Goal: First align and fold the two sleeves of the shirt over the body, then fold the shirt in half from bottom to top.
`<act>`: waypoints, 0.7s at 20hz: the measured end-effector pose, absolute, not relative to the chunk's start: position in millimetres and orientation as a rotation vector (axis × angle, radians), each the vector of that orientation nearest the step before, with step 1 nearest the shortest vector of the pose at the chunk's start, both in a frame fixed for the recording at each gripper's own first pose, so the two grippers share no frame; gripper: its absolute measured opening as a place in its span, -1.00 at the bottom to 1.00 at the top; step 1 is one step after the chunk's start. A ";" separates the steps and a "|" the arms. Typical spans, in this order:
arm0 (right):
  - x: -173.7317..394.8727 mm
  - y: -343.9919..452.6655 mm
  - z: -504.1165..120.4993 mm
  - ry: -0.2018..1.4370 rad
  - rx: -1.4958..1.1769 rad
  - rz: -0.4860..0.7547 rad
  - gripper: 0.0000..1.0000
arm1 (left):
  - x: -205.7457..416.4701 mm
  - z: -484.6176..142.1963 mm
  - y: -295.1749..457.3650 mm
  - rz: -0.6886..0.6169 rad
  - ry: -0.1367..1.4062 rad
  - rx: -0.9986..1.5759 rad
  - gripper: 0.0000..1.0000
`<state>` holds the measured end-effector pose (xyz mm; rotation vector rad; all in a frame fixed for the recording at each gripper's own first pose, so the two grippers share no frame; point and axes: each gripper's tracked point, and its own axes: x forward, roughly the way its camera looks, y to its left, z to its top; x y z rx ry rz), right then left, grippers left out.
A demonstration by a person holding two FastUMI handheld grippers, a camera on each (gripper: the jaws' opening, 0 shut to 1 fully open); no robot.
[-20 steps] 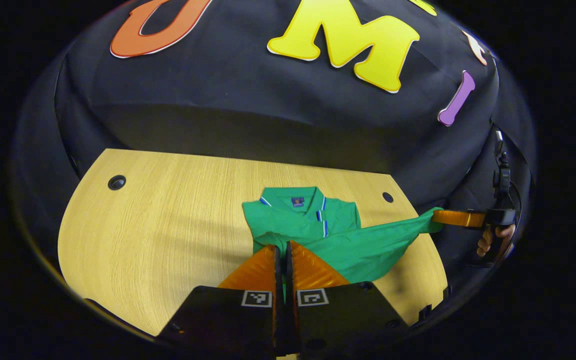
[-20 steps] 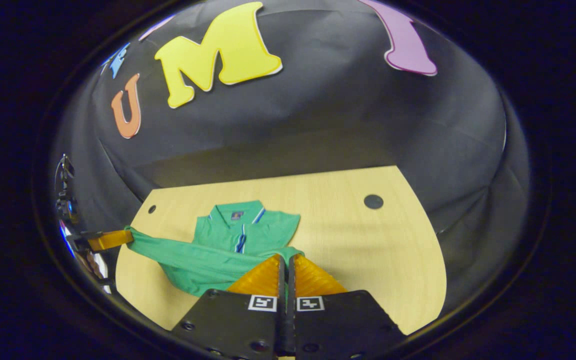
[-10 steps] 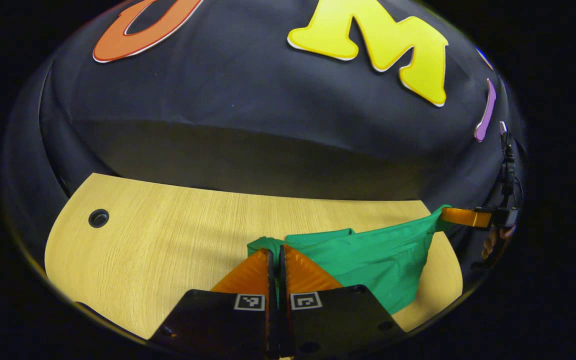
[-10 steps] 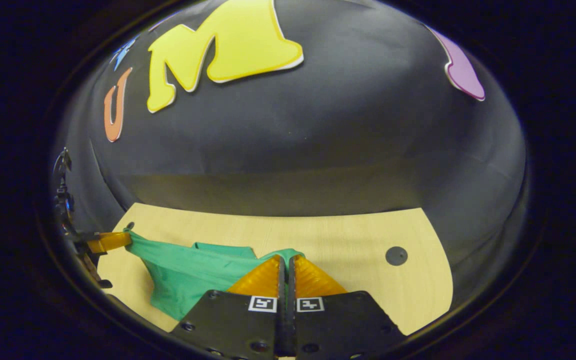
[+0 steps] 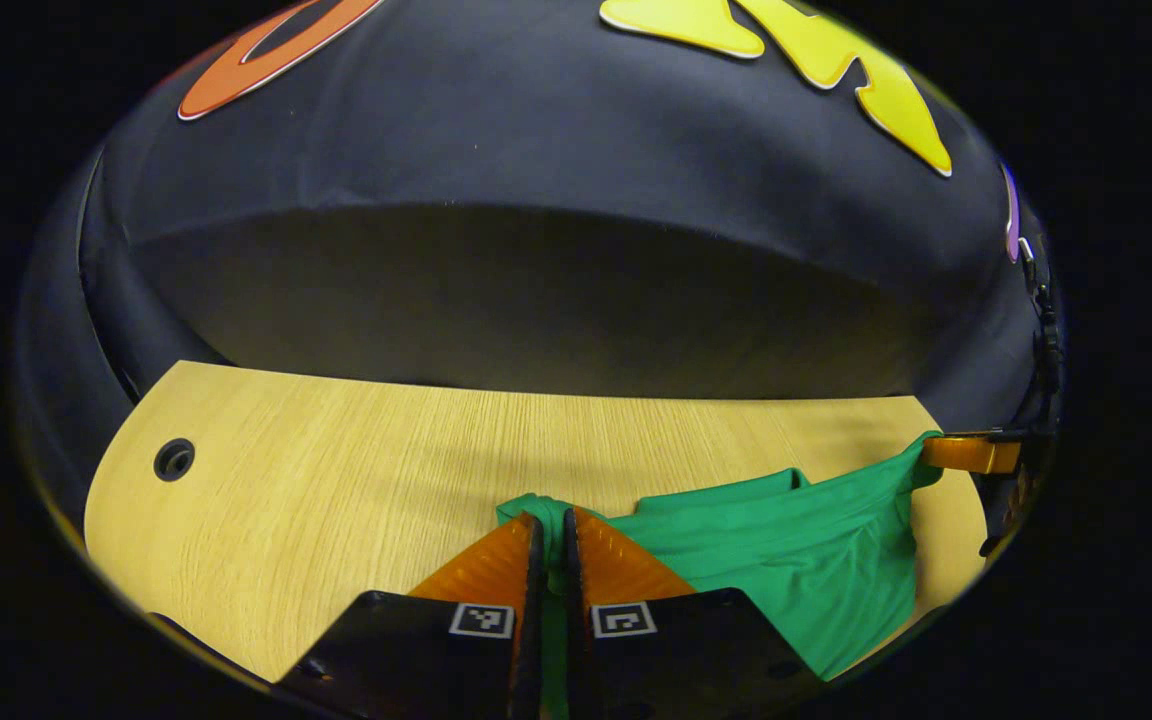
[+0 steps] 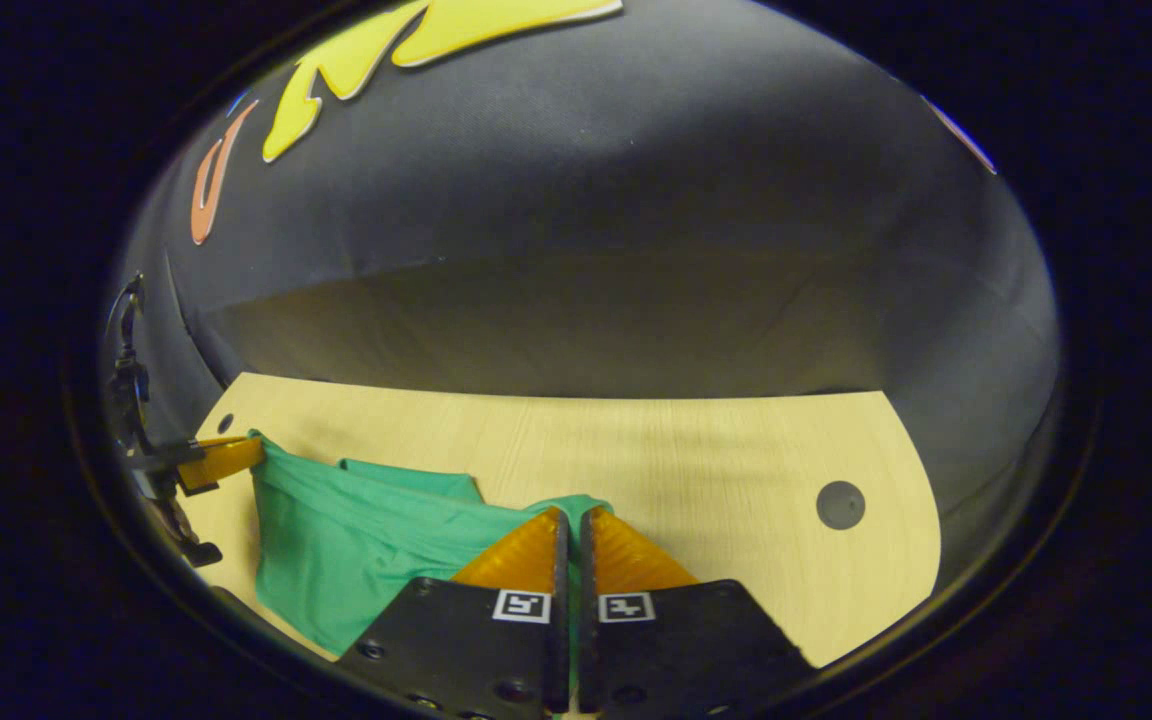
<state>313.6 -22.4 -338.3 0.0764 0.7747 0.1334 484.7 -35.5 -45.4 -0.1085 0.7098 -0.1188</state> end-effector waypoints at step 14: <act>247.4 -15.7 -264.6 0.649 0.023 0.090 0.94 | 452.0 64.7 5.5 0.020 0.532 -0.102 1.00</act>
